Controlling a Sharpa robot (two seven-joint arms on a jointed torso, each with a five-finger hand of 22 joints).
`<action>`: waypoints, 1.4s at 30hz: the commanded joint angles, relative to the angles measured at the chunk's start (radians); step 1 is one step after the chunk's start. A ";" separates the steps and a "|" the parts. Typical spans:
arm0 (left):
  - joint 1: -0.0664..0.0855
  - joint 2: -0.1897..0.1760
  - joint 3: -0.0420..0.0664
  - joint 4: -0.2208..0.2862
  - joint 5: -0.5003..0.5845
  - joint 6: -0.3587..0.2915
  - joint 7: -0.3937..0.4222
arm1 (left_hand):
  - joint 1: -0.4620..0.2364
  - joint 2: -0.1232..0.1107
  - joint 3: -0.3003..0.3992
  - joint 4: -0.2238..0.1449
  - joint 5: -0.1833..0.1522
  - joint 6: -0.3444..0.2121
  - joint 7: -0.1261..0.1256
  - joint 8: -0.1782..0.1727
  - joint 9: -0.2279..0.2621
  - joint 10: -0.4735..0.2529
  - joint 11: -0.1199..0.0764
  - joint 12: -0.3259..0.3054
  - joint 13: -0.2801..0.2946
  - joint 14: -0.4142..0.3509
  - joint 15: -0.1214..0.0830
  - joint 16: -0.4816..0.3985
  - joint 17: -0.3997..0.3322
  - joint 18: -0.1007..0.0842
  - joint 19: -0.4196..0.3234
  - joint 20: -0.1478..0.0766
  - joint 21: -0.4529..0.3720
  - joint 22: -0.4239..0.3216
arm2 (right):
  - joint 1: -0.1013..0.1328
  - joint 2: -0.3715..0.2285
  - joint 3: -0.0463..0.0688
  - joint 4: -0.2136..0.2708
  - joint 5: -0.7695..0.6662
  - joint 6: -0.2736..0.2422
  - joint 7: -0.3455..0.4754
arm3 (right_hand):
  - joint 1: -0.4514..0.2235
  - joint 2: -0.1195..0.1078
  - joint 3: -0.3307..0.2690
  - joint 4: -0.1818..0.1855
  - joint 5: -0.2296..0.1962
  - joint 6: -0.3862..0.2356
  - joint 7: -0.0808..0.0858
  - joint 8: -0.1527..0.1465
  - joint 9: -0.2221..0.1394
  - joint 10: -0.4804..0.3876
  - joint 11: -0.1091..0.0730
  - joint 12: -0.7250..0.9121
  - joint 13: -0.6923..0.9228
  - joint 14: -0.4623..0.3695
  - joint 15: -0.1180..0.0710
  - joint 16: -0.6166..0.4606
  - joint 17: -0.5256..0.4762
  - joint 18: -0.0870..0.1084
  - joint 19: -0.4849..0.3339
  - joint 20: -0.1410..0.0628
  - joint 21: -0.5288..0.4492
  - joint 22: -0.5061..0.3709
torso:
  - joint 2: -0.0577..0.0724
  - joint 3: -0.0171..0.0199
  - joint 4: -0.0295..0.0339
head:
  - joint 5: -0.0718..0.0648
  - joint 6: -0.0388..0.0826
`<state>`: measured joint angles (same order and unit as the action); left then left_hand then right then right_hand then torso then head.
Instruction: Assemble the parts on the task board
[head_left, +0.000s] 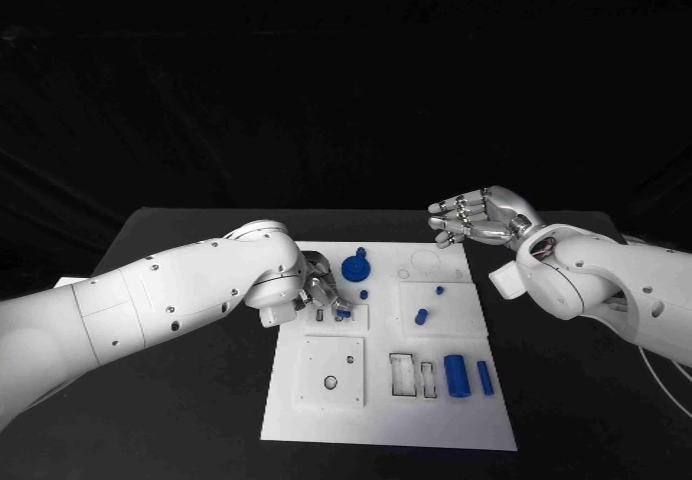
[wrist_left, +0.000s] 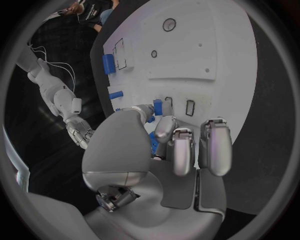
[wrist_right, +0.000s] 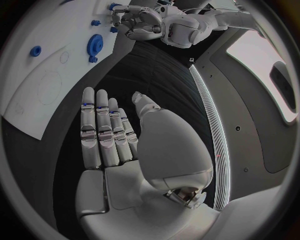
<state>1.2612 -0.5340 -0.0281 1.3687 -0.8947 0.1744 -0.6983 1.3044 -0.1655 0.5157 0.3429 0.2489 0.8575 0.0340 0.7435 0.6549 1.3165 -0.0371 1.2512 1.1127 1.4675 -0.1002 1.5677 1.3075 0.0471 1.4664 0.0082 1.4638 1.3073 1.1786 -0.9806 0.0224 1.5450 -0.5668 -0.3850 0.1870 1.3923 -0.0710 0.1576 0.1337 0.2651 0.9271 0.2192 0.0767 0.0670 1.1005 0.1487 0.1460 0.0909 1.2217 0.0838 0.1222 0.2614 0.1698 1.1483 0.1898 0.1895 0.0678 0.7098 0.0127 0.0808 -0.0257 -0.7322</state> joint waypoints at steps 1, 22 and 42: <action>0.000 -0.016 0.000 0.016 -0.001 -0.053 -0.033 | -0.017 -0.003 0.182 -0.176 -0.006 0.003 0.000 0.005 0.004 0.008 -0.001 -0.001 0.002 0.103 0.003 0.003 0.263 -0.007 0.039 0.004 0.000 0.074 | -0.002 0.002 0.000 0.000 -0.010 0.016 0.011 | -0.012 0.003 -0.003 -0.005 0.004 -0.007 0.003 0.002 0.001 -0.002 0.002 -0.002 -0.001 0.002 0.005 -0.005 -0.001 0.014 0.004 0.000 -0.005 -0.001 | -0.001 0.0003 -0.0006 | 0.000 0.000; -0.001 -0.034 0.000 0.057 -0.075 -0.019 -0.050 | -0.031 -0.016 0.207 -0.203 -0.007 0.006 -0.001 0.006 0.009 0.013 -0.002 0.001 0.004 0.103 0.002 0.003 0.263 -0.008 0.040 0.003 0.001 0.077 | -0.008 0.006 -0.001 -0.007 -0.015 0.016 0.021 | -0.013 0.005 -0.004 -0.006 0.009 -0.008 0.003 0.002 0.001 -0.002 0.002 -0.002 -0.004 0.003 0.005 -0.007 -0.003 0.014 0.005 0.000 -0.008 -0.001 | 0.000 0.0003 0.0000 | 0.007 -0.002; -0.002 -0.012 -0.003 0.047 -0.118 0.036 -0.080 | -0.035 -0.022 0.216 -0.218 -0.008 0.009 0.000 0.003 0.009 0.017 -0.002 0.002 0.007 0.103 0.002 0.003 0.263 -0.009 0.042 0.003 0.004 0.082 | -0.009 0.009 -0.001 -0.007 -0.016 0.019 0.021 | -0.016 0.005 -0.006 -0.006 0.010 -0.008 0.003 0.002 0.000 -0.003 0.002 -0.001 -0.007 0.003 0.006 -0.008 -0.005 0.014 0.006 0.001 -0.011 -0.002 | 0.000 0.0003 0.0000 | 0.007 -0.009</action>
<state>1.2596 -0.5485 -0.0308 1.4148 -0.9942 0.1788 -0.6990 1.2714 -0.1912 0.5521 0.3089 0.2457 0.8635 0.0358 0.7446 0.6634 1.3276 -0.0394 1.2512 1.1196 1.4673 -0.1001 1.5677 1.3073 0.0472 1.4665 0.0085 1.4639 1.3073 1.1701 -0.9731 0.0213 1.5377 -0.5710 -0.3826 0.1960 1.3869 -0.0656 0.1547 0.1309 0.2692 0.9239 0.2223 0.0767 0.0669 1.1006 0.1487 0.1460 0.0853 1.2218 0.0838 0.1182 0.2575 0.1697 1.1482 0.1898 0.1837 0.0671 0.7101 0.0132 0.0808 -0.0173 -0.7393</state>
